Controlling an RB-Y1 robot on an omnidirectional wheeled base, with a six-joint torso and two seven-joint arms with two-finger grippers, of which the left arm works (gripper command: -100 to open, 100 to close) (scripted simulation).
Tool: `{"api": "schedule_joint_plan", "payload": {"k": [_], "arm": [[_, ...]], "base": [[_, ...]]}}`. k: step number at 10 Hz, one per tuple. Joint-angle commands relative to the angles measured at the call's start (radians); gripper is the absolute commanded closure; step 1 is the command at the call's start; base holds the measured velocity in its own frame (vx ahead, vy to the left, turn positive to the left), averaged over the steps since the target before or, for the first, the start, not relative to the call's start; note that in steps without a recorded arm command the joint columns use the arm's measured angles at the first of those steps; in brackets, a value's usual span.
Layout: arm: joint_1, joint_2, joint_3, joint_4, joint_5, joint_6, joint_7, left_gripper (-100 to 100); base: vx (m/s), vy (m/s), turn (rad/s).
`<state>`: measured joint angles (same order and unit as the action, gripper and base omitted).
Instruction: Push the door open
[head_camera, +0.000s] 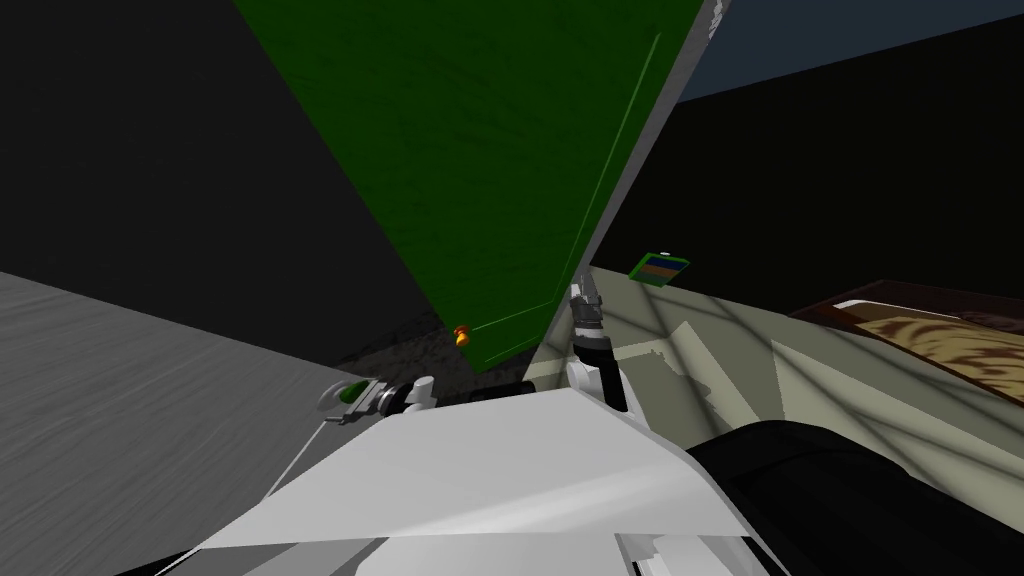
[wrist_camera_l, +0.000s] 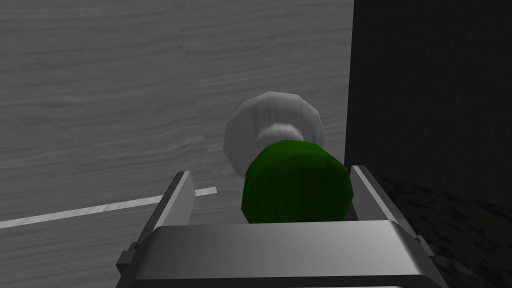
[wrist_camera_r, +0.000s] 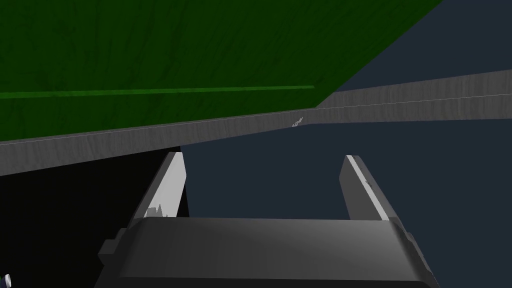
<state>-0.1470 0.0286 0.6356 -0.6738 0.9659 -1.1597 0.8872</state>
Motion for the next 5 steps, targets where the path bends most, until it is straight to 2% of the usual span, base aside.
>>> {"api": "schedule_joint_plan", "payload": {"k": [1,2,3,5], "arm": [[0.0,0.013,0.033,0.006,0.028,-0.022,-0.007,100],[0.0,0.013,0.033,0.006,0.028,-0.022,-0.007,100],[-0.001,0.019,0.052,0.01,0.044,-0.035,-0.012,100],[-0.002,0.021,0.062,0.012,0.054,-0.042,-0.014,100]], "base": [[0.042,0.067,-0.236],[0.051,0.111,-0.14],[0.039,0.136,-0.098],[0.027,0.117,-0.05]]}}
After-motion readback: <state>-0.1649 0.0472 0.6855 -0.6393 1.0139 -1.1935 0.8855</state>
